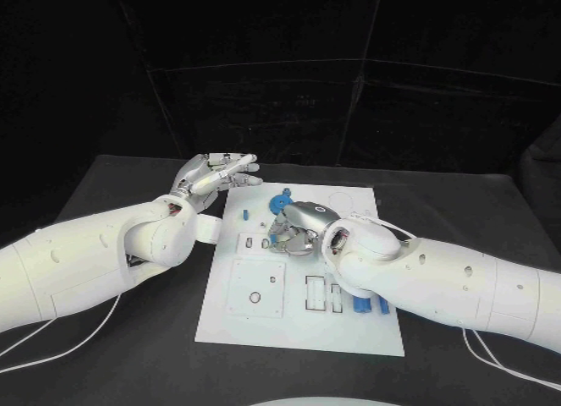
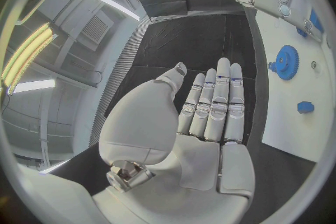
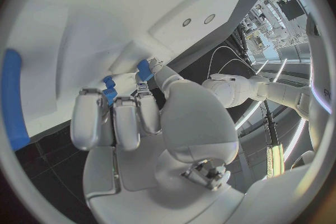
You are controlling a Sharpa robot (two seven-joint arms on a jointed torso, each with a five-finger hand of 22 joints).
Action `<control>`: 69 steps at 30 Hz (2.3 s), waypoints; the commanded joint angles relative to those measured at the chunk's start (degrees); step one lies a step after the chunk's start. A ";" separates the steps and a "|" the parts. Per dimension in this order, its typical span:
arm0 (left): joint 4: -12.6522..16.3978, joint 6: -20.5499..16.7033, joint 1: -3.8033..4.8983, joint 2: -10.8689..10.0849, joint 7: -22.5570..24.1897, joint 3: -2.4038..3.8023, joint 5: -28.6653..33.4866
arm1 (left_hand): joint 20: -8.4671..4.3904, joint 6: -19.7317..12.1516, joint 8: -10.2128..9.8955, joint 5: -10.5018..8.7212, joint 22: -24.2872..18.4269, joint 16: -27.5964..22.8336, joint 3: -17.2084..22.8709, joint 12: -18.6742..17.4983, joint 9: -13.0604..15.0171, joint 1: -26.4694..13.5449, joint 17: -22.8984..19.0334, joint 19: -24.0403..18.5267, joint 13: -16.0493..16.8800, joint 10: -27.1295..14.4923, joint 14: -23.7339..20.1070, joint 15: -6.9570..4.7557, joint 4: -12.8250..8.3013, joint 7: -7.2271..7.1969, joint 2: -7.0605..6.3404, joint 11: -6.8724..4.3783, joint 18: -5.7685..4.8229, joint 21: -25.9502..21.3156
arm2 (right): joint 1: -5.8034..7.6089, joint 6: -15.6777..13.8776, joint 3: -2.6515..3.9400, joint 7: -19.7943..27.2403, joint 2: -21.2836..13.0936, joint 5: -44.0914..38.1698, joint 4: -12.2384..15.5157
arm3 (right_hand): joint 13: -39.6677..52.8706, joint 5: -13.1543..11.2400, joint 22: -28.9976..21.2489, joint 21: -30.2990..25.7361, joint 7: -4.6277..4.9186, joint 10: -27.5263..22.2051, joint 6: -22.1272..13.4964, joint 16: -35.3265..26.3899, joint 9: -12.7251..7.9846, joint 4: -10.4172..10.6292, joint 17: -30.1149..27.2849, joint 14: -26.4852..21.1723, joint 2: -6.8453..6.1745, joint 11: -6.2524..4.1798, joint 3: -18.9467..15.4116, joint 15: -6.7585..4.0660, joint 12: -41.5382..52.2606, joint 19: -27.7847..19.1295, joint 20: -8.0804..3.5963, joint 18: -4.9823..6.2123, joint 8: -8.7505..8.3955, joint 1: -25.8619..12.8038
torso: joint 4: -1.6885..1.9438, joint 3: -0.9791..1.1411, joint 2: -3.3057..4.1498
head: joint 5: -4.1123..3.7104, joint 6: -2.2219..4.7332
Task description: Assemble the parts on the task board
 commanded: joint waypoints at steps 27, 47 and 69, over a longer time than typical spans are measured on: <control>-0.13 0.80 0.09 -0.25 0.20 0.04 -0.56 | 0.22 0.13 -0.22 -0.09 -0.09 -0.45 -0.08 -0.26 0.01 0.56 0.12 -0.03 0.04 0.24 -0.31 0.07 -0.41 0.18 0.22 0.23 0.37 -0.38 | -0.54 -5.24 -0.34 -0.04 -0.26 -0.02 0.25 | -4.66 2.18 -0.73 -0.86 2.14 -6.74 -7.28 -1.32 -0.25 5.02 1.81 3.32 -5.99 1.60 -7.74 1.78 -9.38 -0.33 1.66 -0.35 -2.98 -6.74 | 0.01 0.01 -0.02 | -0.24 0.03; 1.68 6.35 1.96 -2.80 -23.09 0.05 -24.79 | -9.89 9.59 3.22 0.02 19.05 67.17 -3.76 11.78 2.26 -8.17 60.55 28.02 9.20 19.82 23.15 -9.50 3.70 -7.00 -1.15 -8.13 -1.13 26.42 | 4.44 -2.88 -0.21 25.32 -15.60 32.04 9.19 | -9.00 6.06 -5.23 -3.43 2.03 -9.38 -8.25 -4.31 0.13 6.39 -2.27 2.31 -3.81 1.48 -13.63 1.70 -12.33 -2.21 1.66 0.47 -0.34 -1.25 | -0.06 0.30 -1.21 | -0.28 0.13; -0.05 19.69 9.96 5.77 -64.29 -4.01 -56.23 | -12.08 0.61 28.05 -0.08 62.14 79.87 -20.60 55.04 23.76 -10.04 75.46 33.13 50.28 11.83 24.26 -11.71 11.25 -10.16 3.50 -10.84 -6.25 60.09 | 9.19 0.61 -0.14 23.50 -22.97 40.15 3.49 | -9.73 7.14 -5.94 -3.95 1.84 -9.44 -8.03 -5.00 0.12 6.28 -3.05 2.21 -2.71 1.28 -14.18 1.50 -12.70 -2.39 1.47 0.58 0.35 -0.54 | -0.85 1.05 -2.87 | 0.78 -1.04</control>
